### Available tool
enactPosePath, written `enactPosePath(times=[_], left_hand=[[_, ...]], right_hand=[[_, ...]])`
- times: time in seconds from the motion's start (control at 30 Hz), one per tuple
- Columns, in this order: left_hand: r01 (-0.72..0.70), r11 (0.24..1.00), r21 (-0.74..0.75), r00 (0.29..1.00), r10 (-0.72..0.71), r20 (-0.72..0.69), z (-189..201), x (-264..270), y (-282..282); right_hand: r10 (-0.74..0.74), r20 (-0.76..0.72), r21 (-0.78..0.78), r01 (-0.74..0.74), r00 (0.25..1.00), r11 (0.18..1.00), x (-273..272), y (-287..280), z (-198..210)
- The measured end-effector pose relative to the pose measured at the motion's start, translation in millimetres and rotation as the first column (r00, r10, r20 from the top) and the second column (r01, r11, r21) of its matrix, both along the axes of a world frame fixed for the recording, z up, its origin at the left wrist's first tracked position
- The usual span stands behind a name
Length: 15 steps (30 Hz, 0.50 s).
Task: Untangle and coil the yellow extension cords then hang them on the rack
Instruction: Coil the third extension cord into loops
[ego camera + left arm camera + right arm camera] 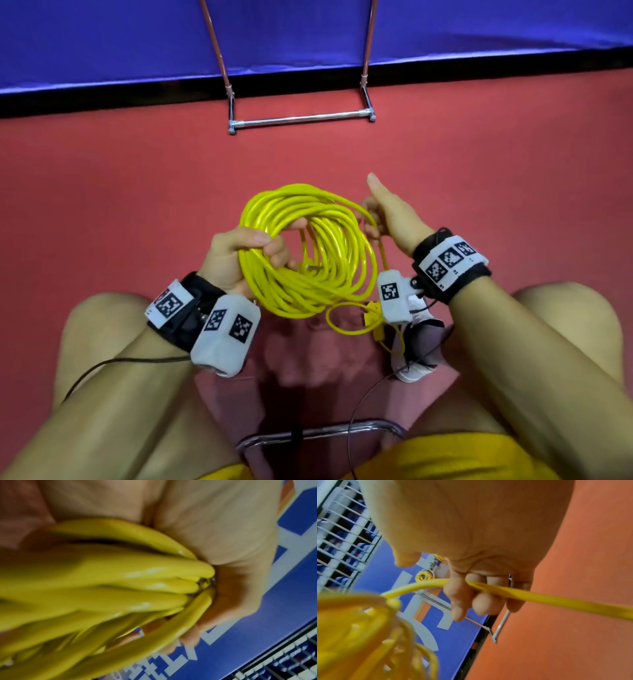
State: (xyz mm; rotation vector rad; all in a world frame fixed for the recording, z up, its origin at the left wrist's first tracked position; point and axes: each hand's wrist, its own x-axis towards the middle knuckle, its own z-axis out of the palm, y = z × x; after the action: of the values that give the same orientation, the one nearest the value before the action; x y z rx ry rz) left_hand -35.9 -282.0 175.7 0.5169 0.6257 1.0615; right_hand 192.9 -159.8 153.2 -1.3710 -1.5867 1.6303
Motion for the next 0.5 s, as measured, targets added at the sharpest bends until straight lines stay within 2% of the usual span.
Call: enactPosePath(times=[0.07, 0.17, 0.27, 0.37, 0.43, 0.5], left_hand=[[-0.062, 0.998, -0.001, 0.991, 0.062, 0.119, 5, -10, 1], [-0.028, 0.998, 0.052, 0.963, 0.013, 0.268, 11, -22, 5], [-0.081, 0.994, 0.075, 0.978, 0.065, 0.197, 14, -23, 7], [-0.208, 0.977, 0.050, 0.969, 0.199, 0.149, 15, -27, 6], [-0.339, 0.941, 0.002, 0.934, 0.336, 0.125, 15, -34, 12], [-0.494, 0.866, -0.084, 0.860, 0.500, 0.103, 14, -37, 21]], right_hand=[[0.029, -0.019, -0.158, -0.032, 0.999, 0.987, -2, -5, -26], [0.041, -0.061, -0.300, -0.057, 0.997, 0.952, -15, -33, -45], [0.025, -0.144, -0.441, -0.087, 0.989, 0.893, -22, -52, -51], [0.132, -0.053, -0.479, -0.141, 0.990, 0.866, -22, -51, -62], [0.195, 0.019, -0.475, -0.162, 0.981, 0.865, -15, -51, -74], [0.214, 0.056, -0.473, -0.163, 0.975, 0.866, -12, -55, -80]])
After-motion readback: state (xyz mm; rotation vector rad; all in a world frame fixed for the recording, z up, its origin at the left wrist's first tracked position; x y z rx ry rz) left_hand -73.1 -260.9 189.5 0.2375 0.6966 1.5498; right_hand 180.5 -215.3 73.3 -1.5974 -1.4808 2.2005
